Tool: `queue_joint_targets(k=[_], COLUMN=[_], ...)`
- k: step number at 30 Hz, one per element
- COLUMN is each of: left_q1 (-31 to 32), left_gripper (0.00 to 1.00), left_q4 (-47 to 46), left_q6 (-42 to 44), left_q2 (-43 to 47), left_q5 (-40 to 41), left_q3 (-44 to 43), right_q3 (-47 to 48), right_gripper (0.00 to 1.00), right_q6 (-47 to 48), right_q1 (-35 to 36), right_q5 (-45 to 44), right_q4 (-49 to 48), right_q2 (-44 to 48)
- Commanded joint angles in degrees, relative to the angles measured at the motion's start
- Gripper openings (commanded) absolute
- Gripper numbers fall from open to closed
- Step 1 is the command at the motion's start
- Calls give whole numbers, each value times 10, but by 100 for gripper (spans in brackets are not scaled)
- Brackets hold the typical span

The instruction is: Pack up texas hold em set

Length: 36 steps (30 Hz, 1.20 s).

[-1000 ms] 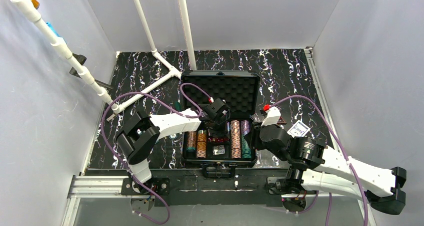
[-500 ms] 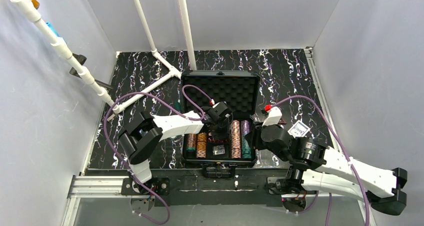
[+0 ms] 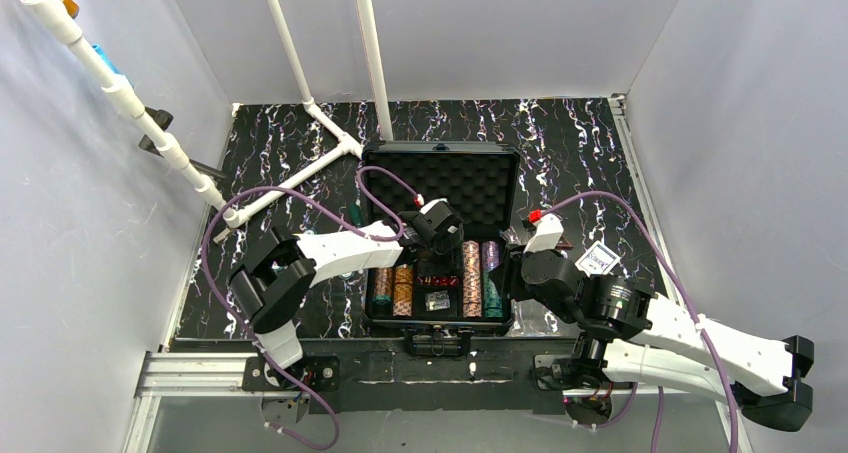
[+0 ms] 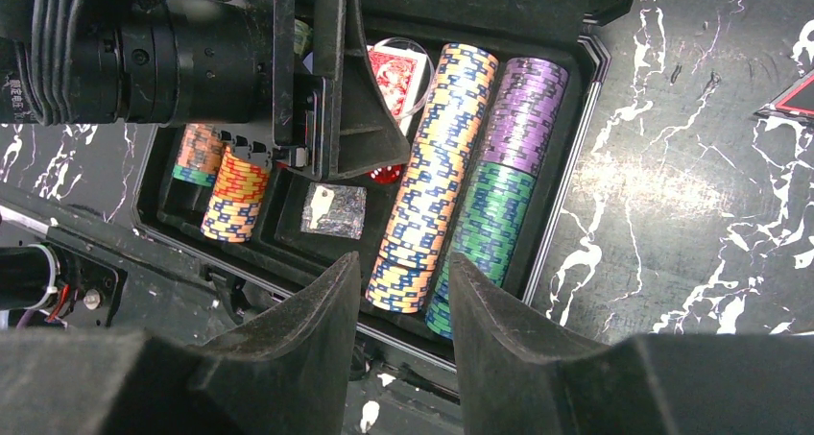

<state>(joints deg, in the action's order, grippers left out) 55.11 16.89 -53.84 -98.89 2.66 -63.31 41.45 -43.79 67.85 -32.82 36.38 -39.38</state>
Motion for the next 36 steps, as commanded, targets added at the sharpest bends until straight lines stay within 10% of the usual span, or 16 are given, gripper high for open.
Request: queue_joint_targets(k=[1, 14, 22, 36], left_q1=[3, -12, -147, -212], left_gripper=[53, 73, 81, 98], left_q4=[60, 137, 263, 258], left_q6=[4, 108, 199, 335], left_q2=[20, 243, 459, 396], left_q5=[17, 41, 87, 149], left_q3=[3, 26, 63, -63], right_q3=[11, 41, 115, 236], right_gripper=[46, 43, 31, 17], right_q6=[-3, 64, 143, 86], right_q1=[-2, -4, -64, -71], right_q5=[-9, 58, 226, 188], right_q4=[-6, -54, -81, -5], right_q2=[-4, -104, -325, -523])
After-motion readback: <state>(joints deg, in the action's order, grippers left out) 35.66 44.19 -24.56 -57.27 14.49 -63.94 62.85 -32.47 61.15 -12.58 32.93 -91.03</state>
